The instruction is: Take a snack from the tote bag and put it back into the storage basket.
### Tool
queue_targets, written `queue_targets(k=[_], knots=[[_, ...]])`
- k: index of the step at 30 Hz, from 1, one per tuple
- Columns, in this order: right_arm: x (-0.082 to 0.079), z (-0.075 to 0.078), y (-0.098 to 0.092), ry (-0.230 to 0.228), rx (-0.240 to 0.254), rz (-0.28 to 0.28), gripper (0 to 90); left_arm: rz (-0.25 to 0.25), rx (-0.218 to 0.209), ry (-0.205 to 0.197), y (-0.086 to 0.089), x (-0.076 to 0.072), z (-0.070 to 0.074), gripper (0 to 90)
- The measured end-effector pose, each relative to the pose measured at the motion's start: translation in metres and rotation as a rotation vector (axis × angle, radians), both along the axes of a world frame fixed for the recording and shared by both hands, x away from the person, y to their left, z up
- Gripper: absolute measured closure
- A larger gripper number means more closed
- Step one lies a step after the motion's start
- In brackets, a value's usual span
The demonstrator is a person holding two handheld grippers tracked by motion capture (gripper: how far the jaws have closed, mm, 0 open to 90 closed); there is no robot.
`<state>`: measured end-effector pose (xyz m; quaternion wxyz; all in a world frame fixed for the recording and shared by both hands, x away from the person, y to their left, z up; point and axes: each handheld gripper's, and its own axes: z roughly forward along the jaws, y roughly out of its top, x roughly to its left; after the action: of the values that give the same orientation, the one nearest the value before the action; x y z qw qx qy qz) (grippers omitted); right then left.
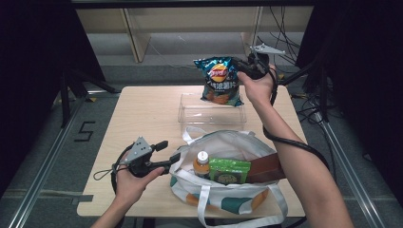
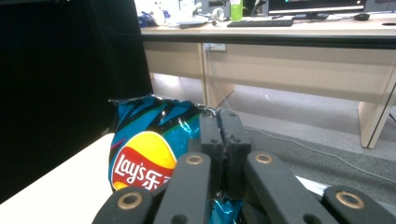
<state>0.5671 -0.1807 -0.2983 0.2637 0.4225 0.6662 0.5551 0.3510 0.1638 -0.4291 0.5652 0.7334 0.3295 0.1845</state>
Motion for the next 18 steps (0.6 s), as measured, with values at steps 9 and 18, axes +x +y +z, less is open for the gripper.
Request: queue_targets(k=[9,18], knots=[[0.0062,-0.0045,0.0018,0.01,-0.016,0.007,89.6,-0.002,-0.004,-0.001,-0.0008,-0.0001,0.0,32.6],[0.009,-0.0071,0.0011,0.034,-0.014,0.002,89.6,0.001,0.005,0.002,-0.0006,-0.0003,0.0001,32.8]])
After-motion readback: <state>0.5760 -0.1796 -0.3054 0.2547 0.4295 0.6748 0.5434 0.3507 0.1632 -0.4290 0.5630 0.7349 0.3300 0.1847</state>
